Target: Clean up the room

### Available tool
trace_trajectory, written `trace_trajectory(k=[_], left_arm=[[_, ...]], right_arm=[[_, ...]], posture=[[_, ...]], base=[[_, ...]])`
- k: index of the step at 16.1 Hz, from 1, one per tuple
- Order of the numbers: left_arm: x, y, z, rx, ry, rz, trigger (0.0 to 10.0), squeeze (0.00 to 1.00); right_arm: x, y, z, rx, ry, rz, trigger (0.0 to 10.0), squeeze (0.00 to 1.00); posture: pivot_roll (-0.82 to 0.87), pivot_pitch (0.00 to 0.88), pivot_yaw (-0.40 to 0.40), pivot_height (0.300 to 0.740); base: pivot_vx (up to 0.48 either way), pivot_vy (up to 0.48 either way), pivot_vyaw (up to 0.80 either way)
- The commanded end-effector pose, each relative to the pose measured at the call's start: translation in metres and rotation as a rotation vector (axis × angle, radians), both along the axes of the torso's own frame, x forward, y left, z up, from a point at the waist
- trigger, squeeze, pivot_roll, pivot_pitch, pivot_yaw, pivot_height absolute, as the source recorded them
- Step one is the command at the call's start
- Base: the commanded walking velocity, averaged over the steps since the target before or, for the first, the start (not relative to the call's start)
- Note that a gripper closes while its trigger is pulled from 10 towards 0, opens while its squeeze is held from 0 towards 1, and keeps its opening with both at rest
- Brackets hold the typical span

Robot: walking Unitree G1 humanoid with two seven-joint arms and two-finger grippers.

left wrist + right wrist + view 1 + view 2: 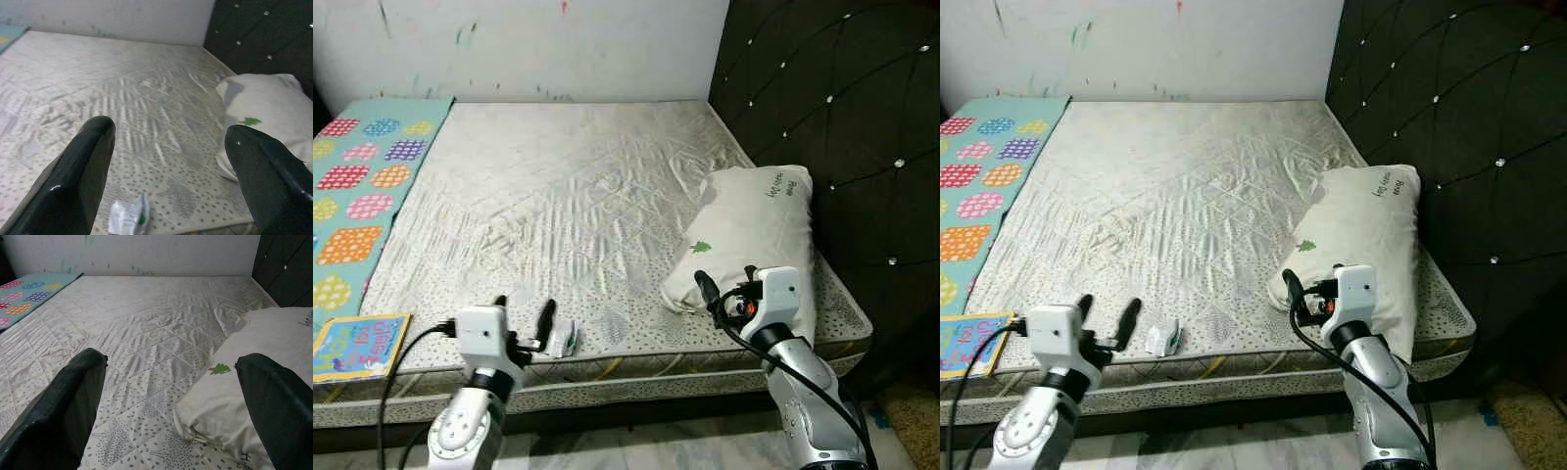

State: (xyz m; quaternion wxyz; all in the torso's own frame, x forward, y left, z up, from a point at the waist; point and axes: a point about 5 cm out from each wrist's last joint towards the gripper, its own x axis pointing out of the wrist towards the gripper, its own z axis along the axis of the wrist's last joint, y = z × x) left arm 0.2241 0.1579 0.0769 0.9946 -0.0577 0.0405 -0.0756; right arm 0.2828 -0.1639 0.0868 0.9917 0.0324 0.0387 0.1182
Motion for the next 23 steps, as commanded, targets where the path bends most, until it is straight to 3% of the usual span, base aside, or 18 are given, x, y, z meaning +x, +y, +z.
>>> trace_trajectory(k=[1, 8, 23], left_arm=[[-0.0002, -0.0009, 0.0045, 0.002, -0.014, -0.01, 10.0, 0.0], [0.0003, -0.0005, 0.0054, -0.007, -0.007, -0.029, 10.0, 0.0], [-0.0032, -0.0016, 0.0051, -0.022, 0.009, -0.033, 10.0, 0.0]], right_arm=[[0.0015, -0.0011, 0.002, -0.004, -0.004, -0.006, 10.0, 0.0], [-0.001, -0.0051, 0.0017, -0.007, -0.005, -0.032, 10.0, 0.0], [-0.003, -0.0049, 0.0012, -0.024, -0.002, -0.031, 10.0, 0.0]], posture=[[-0.1, 0.0, -0.055, 0.74], [-0.11, 0.0, -0.038, 0.74], [-0.11, 0.009, -0.042, 0.74]], base=[[0.0, 0.0, 0.0], [0.0, 0.0, 0.0], [0.325, 0.0, 0.0]])
